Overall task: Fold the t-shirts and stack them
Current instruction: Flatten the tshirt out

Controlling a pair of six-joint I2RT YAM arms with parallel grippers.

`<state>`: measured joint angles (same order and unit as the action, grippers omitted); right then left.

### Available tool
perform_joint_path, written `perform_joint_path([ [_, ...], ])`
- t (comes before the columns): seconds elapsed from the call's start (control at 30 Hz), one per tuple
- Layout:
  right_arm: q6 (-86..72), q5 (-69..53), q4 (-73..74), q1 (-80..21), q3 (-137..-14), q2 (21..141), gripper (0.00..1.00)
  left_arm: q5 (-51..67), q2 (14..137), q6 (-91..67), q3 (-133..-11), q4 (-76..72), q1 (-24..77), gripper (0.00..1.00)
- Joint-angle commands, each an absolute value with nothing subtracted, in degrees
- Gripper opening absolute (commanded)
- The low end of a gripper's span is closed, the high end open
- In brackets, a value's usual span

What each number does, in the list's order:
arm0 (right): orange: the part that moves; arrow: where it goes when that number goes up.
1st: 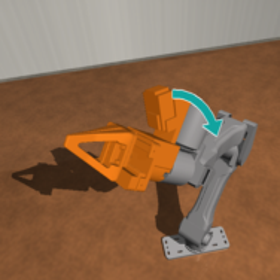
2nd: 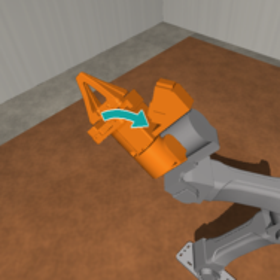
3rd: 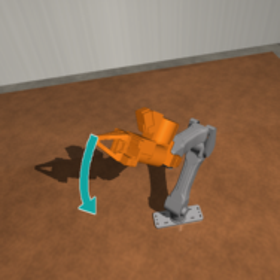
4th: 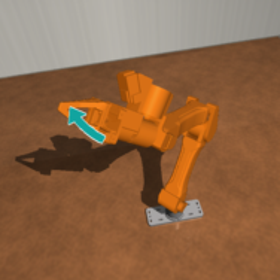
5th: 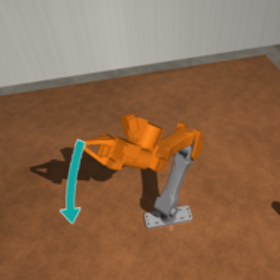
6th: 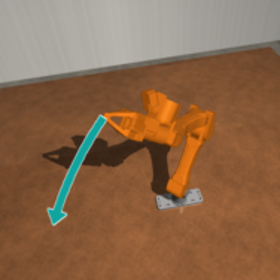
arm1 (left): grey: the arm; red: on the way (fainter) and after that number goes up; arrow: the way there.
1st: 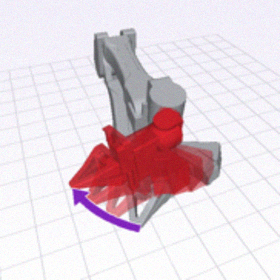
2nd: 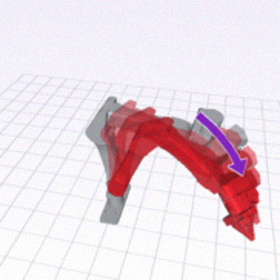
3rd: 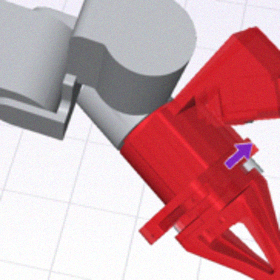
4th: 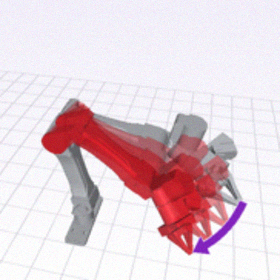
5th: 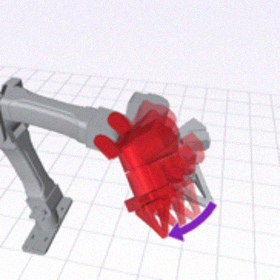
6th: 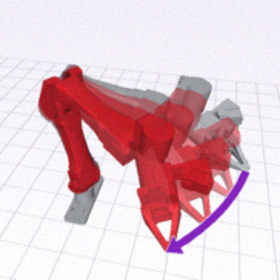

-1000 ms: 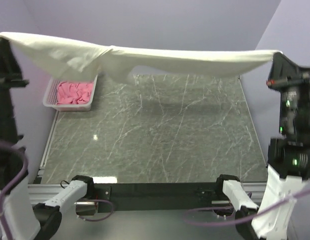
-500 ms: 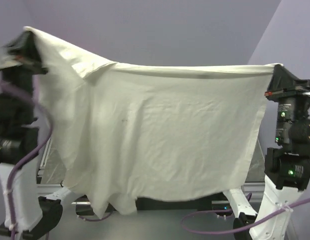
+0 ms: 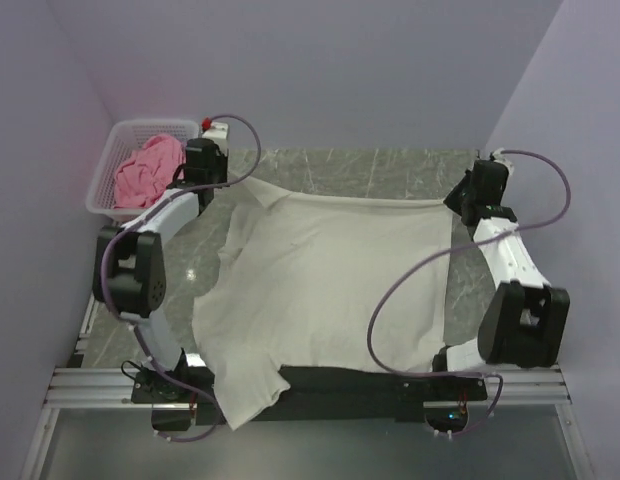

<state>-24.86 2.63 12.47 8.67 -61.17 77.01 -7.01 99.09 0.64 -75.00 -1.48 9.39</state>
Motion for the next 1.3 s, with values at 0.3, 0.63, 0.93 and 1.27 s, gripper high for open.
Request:
perform_joint_path([
  [0.3,-22.7,5.7,6.2,9.0,-82.6,107.8,0.00,-7.7,117.2,2.9,-90.8,-11.7,8.9,0.01],
  [0.63,-22.5,4.7,5.9,9.1,-86.6,110.8,0.00,-6.6,114.3,4.6,-94.5,-12.4,8.8,0.01],
  [0.93,-21.1,6.5,7.4,9.1,-87.5,112.3,0.00,-6.0,115.0,7.9,-99.2,-7.0,8.9,0.01],
  [1.27,-22.2,3.7,7.3,9.0,-87.0,112.3,0.00,0.3,119.3,1.8,-101.3,-6.7,10.6,0.02],
])
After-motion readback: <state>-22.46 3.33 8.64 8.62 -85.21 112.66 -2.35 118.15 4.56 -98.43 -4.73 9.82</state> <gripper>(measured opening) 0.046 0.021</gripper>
